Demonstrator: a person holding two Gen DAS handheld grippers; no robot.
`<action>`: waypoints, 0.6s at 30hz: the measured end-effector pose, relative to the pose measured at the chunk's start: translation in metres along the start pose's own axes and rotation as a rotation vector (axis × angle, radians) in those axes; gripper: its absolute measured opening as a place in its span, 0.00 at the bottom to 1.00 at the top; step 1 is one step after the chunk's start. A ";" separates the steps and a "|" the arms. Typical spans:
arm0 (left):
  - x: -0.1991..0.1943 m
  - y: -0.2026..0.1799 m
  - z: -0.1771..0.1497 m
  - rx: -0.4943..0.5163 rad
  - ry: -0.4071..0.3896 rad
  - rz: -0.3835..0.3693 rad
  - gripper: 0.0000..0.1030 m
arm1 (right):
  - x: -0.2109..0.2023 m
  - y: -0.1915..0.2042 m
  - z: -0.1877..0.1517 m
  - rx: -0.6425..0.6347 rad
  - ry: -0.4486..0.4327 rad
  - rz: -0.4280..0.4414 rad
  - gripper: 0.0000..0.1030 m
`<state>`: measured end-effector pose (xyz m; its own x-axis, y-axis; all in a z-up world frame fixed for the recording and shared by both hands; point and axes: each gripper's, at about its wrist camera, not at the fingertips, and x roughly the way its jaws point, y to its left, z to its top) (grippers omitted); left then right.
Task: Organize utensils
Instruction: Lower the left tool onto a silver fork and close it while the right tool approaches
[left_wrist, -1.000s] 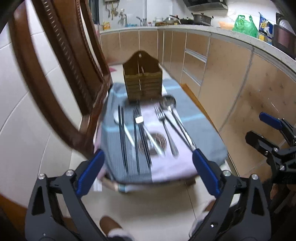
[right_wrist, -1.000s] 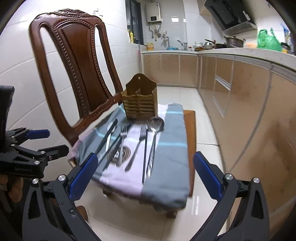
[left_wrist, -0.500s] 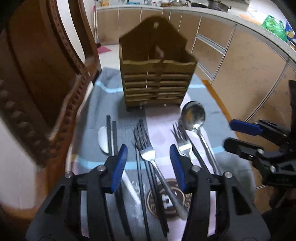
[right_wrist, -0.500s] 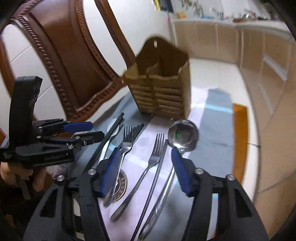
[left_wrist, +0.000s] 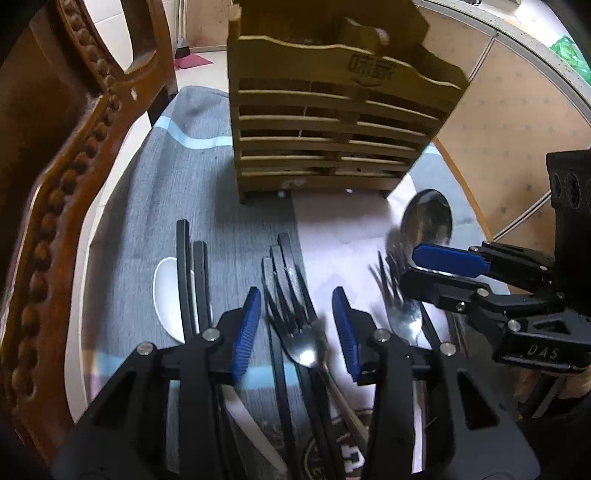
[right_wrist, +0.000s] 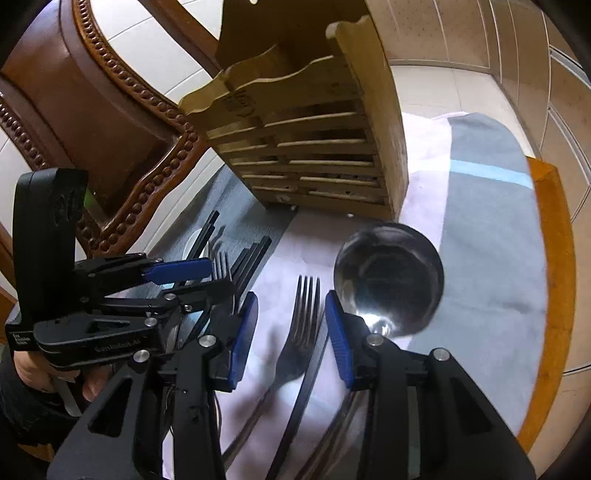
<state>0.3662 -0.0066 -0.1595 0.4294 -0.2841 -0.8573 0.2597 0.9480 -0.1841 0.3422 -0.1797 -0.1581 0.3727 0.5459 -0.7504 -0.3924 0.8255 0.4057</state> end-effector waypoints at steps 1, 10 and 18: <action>0.003 0.001 0.001 0.000 0.007 -0.003 0.38 | 0.004 -0.001 0.002 0.002 0.009 0.002 0.38; 0.013 0.011 0.010 -0.038 0.011 -0.014 0.32 | 0.015 -0.010 0.009 0.017 0.039 0.048 0.30; 0.011 0.013 0.011 -0.039 0.009 -0.048 0.22 | 0.018 -0.008 0.006 0.005 0.054 0.048 0.11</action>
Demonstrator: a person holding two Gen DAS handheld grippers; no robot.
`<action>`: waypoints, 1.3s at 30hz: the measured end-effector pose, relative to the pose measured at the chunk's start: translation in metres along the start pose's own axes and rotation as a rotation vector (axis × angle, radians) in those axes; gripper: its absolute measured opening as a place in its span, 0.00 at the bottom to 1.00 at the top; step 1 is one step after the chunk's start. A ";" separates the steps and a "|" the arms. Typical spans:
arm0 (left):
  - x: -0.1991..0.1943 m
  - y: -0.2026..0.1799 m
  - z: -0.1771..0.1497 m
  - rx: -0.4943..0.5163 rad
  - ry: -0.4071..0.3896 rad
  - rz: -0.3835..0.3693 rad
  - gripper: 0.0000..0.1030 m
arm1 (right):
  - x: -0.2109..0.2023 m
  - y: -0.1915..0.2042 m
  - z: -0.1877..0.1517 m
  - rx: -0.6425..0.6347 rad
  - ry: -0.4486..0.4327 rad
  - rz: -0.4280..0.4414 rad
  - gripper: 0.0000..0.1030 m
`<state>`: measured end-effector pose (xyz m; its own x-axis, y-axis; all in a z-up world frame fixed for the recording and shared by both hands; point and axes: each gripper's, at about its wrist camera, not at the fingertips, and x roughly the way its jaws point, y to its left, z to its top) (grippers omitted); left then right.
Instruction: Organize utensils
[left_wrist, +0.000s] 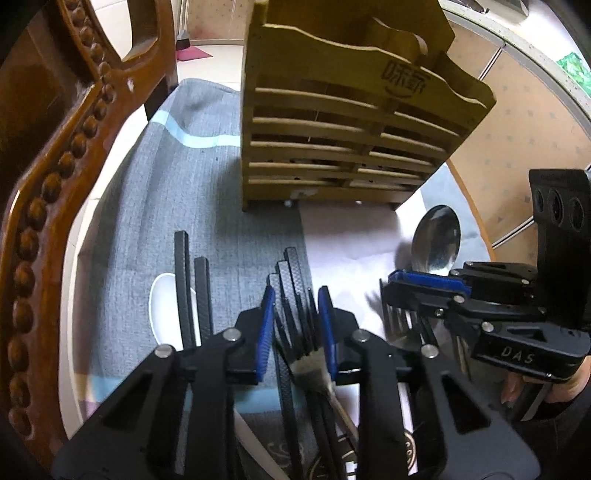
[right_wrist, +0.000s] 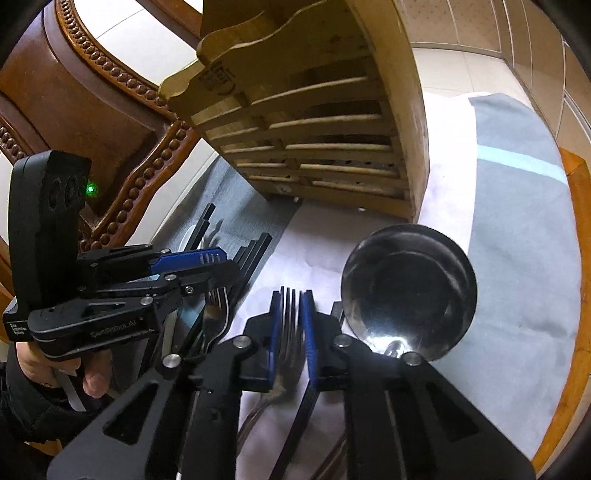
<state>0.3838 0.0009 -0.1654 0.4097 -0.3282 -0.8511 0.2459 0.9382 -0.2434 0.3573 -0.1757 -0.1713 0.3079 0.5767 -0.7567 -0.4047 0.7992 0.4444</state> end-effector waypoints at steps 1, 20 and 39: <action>0.000 0.000 0.002 -0.006 -0.002 -0.003 0.22 | -0.001 0.002 -0.001 -0.006 -0.002 0.001 0.10; -0.098 -0.013 -0.021 0.012 -0.208 -0.008 0.10 | -0.018 0.003 -0.009 0.042 -0.049 -0.027 0.18; -0.181 -0.044 -0.039 0.145 -0.462 0.086 0.01 | -0.001 0.009 0.003 -0.089 -0.006 0.042 0.47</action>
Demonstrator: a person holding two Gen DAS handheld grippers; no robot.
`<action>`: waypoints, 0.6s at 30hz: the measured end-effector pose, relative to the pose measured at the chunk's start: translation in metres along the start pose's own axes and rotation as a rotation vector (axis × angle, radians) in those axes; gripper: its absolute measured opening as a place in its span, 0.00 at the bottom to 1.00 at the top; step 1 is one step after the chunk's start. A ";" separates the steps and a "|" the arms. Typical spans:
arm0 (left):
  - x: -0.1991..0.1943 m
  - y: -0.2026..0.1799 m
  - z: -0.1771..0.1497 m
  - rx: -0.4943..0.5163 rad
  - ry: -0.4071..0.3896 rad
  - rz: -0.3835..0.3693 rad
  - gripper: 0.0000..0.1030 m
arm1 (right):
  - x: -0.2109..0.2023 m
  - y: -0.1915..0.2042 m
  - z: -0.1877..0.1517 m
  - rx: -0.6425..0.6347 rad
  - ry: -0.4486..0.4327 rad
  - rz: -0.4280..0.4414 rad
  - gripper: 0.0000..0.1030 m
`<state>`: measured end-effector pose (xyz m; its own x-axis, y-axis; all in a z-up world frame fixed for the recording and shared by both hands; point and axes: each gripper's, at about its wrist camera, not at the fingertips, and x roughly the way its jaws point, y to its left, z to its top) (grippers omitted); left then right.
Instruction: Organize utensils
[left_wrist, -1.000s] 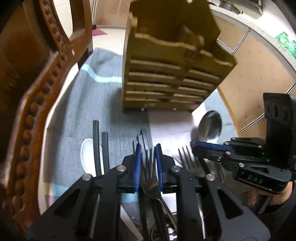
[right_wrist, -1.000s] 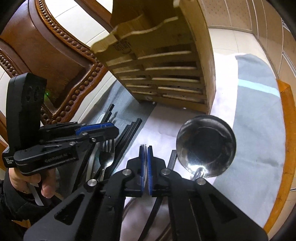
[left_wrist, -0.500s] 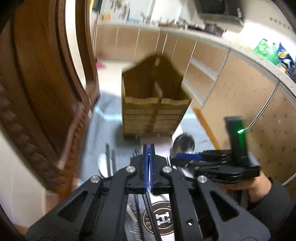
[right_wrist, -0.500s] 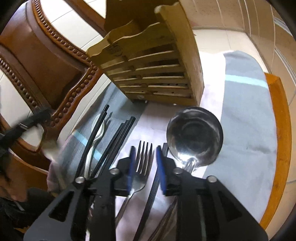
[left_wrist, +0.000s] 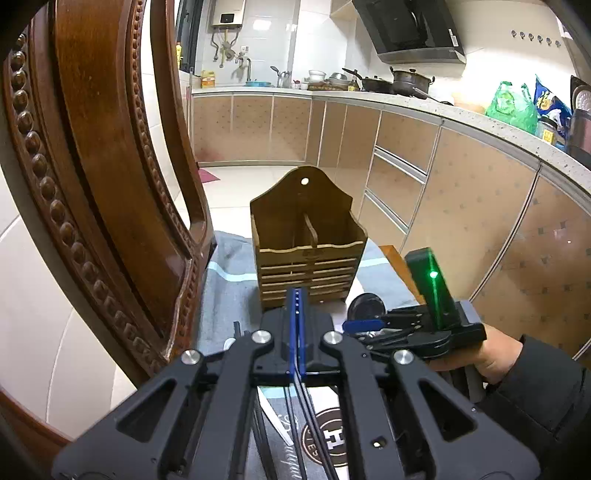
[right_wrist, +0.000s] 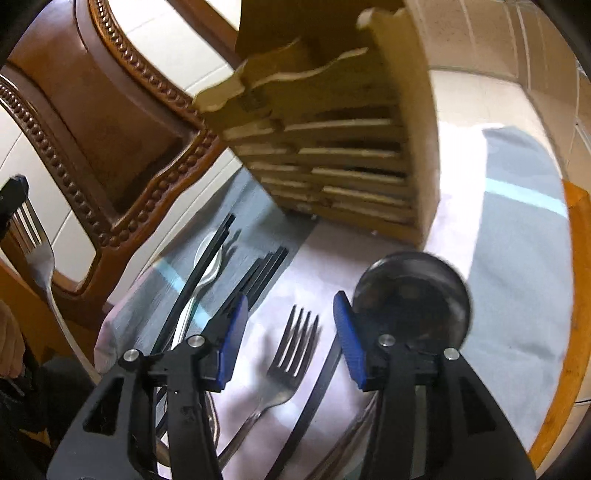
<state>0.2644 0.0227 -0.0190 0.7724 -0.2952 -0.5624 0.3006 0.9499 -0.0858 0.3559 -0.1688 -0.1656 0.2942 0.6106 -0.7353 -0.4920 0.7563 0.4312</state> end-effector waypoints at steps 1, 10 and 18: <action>-0.001 0.000 0.000 0.001 0.000 -0.001 0.01 | 0.002 0.001 0.000 -0.009 0.016 0.005 0.47; 0.000 0.003 -0.002 -0.010 0.011 0.002 0.01 | 0.019 -0.005 -0.004 0.021 0.086 0.060 0.08; 0.002 0.007 -0.002 -0.015 0.016 0.019 0.01 | 0.006 0.014 -0.002 0.003 0.060 0.052 0.02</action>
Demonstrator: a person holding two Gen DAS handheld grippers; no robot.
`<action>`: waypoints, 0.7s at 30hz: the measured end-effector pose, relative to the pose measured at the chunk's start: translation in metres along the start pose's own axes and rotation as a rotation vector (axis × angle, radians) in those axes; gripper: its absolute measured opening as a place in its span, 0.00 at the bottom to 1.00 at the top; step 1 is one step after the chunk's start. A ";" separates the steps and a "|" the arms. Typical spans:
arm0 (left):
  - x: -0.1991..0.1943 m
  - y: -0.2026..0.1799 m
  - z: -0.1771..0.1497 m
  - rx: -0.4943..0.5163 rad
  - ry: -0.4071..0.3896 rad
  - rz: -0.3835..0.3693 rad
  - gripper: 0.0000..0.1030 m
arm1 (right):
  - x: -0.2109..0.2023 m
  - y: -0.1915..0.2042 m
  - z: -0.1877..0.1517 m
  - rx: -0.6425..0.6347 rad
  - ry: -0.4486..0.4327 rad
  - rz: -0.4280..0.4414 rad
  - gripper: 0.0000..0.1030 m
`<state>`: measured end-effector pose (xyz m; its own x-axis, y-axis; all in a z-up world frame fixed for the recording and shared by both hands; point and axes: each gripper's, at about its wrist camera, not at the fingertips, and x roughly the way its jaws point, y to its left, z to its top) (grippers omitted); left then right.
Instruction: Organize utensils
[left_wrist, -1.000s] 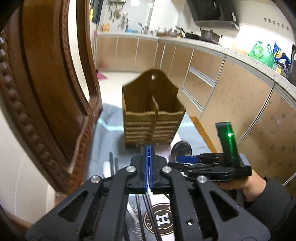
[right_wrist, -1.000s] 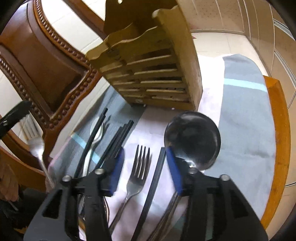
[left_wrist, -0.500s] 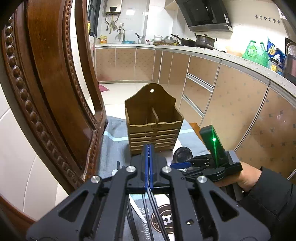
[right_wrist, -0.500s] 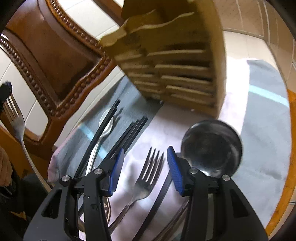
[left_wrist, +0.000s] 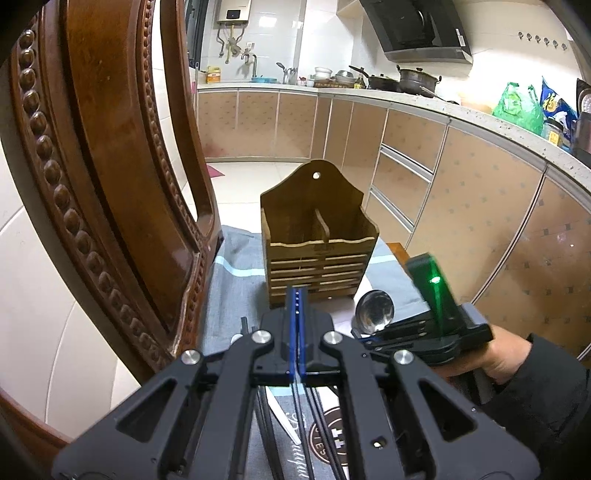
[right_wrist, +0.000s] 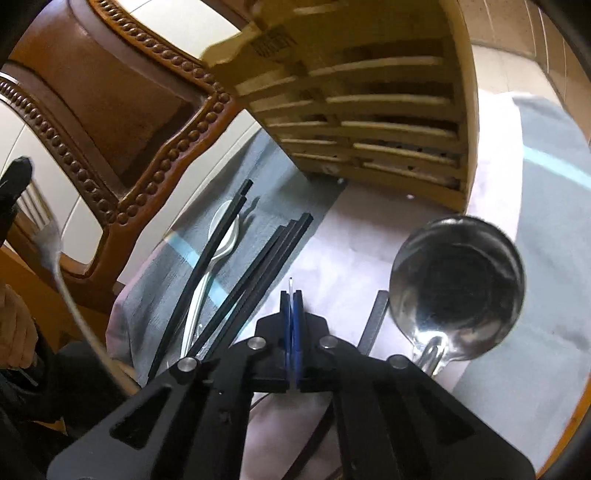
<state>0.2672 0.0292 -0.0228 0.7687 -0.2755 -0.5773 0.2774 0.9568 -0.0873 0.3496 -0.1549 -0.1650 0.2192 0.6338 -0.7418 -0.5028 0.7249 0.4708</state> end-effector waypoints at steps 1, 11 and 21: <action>0.000 0.000 0.000 0.000 0.001 0.000 0.01 | -0.007 0.005 0.000 -0.008 -0.013 -0.009 0.02; -0.015 -0.007 0.004 0.021 -0.042 0.041 0.01 | -0.099 0.071 -0.012 -0.112 -0.273 -0.213 0.02; -0.068 -0.028 0.016 0.065 -0.140 0.037 0.01 | -0.187 0.140 -0.044 -0.203 -0.505 -0.446 0.02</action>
<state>0.2166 0.0200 0.0318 0.8506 -0.2544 -0.4602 0.2803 0.9598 -0.0124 0.2011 -0.1839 0.0183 0.7774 0.3715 -0.5076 -0.4103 0.9111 0.0384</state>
